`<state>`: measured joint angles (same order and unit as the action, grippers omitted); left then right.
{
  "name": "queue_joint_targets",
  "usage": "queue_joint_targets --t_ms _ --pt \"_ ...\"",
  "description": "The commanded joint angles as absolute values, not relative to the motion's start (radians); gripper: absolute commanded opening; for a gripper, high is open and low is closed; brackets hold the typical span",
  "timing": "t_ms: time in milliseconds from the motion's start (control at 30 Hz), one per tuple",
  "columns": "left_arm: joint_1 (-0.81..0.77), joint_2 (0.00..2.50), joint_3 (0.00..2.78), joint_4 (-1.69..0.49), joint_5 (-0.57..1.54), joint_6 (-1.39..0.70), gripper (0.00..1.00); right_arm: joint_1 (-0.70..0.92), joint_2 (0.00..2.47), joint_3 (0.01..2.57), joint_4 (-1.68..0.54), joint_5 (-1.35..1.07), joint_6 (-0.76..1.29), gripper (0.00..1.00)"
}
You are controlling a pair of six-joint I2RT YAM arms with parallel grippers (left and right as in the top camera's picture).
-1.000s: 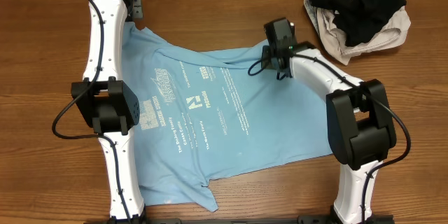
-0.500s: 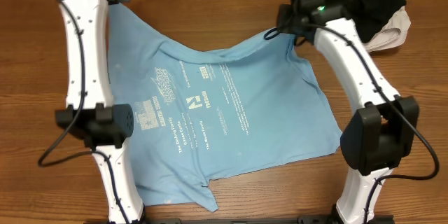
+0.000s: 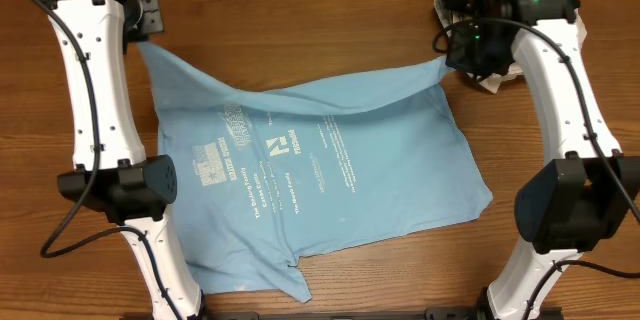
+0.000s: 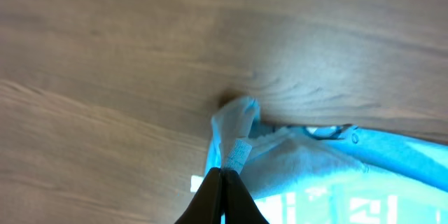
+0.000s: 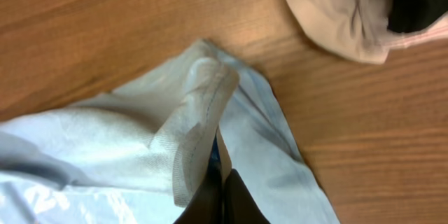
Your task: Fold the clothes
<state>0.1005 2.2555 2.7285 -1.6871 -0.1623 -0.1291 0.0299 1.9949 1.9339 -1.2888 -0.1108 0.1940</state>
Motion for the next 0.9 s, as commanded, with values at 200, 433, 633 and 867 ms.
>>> queue_joint_targets --t_ms 200,433,633,867 --pt "0.103 2.257 2.458 -1.69 -0.068 -0.153 0.04 -0.017 1.959 1.916 -1.341 -0.17 0.108 0.04" --pt "0.102 2.257 2.268 -1.689 -0.07 -0.118 0.04 -0.036 1.959 1.81 -1.326 -0.17 0.103 0.04" --pt "0.102 2.257 2.14 -1.68 -0.087 -0.111 0.04 -0.053 1.959 1.71 -1.283 -0.17 0.103 0.04" --pt "0.102 2.257 2.043 -1.645 -0.092 -0.104 0.04 -0.092 1.959 1.635 -1.239 -0.17 0.103 0.04"
